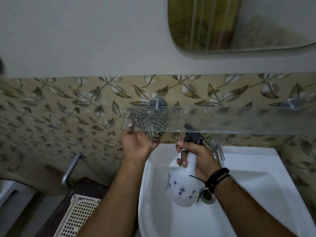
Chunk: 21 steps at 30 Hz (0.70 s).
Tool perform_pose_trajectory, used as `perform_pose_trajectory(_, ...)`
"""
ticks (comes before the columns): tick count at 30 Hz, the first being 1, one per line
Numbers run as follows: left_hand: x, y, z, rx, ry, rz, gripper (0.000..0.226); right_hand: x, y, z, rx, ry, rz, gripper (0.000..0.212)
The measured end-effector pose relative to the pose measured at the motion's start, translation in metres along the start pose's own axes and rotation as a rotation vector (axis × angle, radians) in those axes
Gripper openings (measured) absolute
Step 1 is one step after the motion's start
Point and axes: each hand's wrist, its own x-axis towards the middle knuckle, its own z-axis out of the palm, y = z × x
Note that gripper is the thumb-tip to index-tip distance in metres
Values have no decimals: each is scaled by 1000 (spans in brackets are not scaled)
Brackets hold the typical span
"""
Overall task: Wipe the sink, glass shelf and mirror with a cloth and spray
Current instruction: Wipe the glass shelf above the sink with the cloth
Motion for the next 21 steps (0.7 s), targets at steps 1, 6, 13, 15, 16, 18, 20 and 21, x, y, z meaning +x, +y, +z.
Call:
perform_pose_trajectory(1, -1, -3, -2, -37, -33, 24, 46, 1, 0, 0, 7, -2, 6, 26)
perform_pose_trajectory(6, -15, -32, 3, -92, -68, 24, 50, -2, 6, -10, 59, 36, -30, 10)
perform_pose_trajectory(13, -11, -87, 41, -32, -111, -191, 54, -17, -9, -42, 124, 142, -38, 7)
perform_pose_trajectory(15, -7, -94, 46, -53, -111, -187, 52, -19, -14, -50, 122, 159, -55, 10)
perform_pose_trajectory(16, -5, -97, 47, -64, -110, -182, 52, -21, -17, -53, 120, 154, -60, 10)
perform_pose_trajectory(18, -5, -104, 49, -90, -110, -176, 53, -23, -21, -59, 115, 128, -71, 10)
perform_pose_trajectory(20, -7, -112, 54, -87, -116, -185, 54, -26, -21, -65, 96, 126, -78, 2)
perform_pose_trajectory(21, -7, -118, 58, -72, -119, -193, 53, -29, -21, -69, 87, 141, -79, 6)
